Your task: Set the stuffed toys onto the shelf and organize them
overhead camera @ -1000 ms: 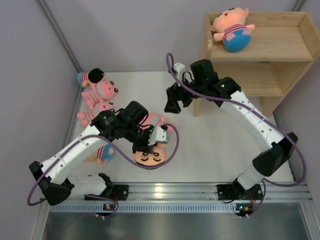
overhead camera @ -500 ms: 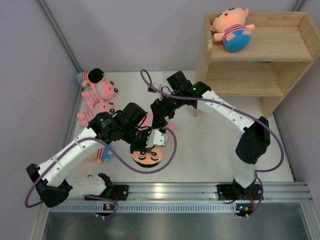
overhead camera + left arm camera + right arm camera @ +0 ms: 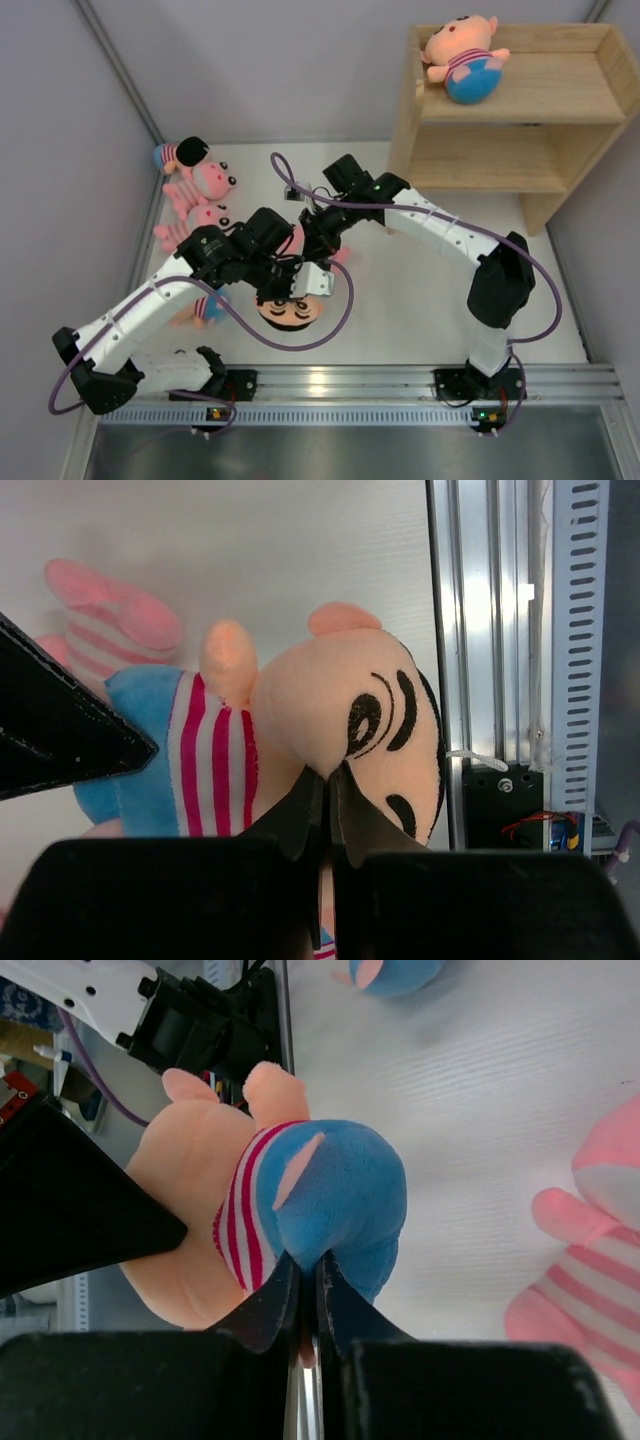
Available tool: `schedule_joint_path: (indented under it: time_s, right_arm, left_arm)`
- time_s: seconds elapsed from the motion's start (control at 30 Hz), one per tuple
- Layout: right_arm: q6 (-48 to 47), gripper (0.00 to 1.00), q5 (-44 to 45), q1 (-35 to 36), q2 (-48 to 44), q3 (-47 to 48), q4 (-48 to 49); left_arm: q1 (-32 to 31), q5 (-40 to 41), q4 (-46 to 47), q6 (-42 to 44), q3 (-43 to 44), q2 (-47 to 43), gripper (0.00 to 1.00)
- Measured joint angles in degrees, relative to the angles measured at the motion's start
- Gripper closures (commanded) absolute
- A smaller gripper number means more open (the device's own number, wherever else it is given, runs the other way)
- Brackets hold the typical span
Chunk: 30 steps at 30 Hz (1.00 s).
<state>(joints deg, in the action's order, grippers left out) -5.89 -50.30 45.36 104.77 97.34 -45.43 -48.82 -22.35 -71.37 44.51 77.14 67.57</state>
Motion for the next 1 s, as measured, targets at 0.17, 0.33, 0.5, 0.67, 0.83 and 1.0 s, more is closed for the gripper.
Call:
schedule_joint_path:
  time_s: [0.17,0.33,0.5,0.67,0.83,1.0]
  right_arm:
    - [0.3,1.00,1.6,0.1,0.0,-0.3,0.2]
    - [4.9,1.00,6.5,-0.1,-1.8,-0.2,1.7]
    - [11.4,1.00,13.5,-2.2,-6.6,2.3,4.7]
    - [17.2,1.00,17.7,-7.0,-11.9,5.1,9.5]
    - [23.1,1.00,22.8,-13.2,-15.2,9.7,15.8]
    - [28.3,1.00,28.9,-16.7,-16.2,16.1,22.9]
  left_arm:
    - [0.0,2.9,-0.4,0.2,0.0,-0.6,0.89]
    - [0.0,7.1,0.0,-0.2,0.0,-2.0,0.62]
    - [0.4,12.4,2.6,-1.3,2.2,-3.6,0.39]
    - [2.7,16.0,5.9,-2.6,4.5,-6.0,0.36]
    - [4.4,17.1,5.8,-2.9,4.5,-8.6,0.36]
    - [4.7,17.1,5.8,-2.9,4.1,-8.8,0.36]
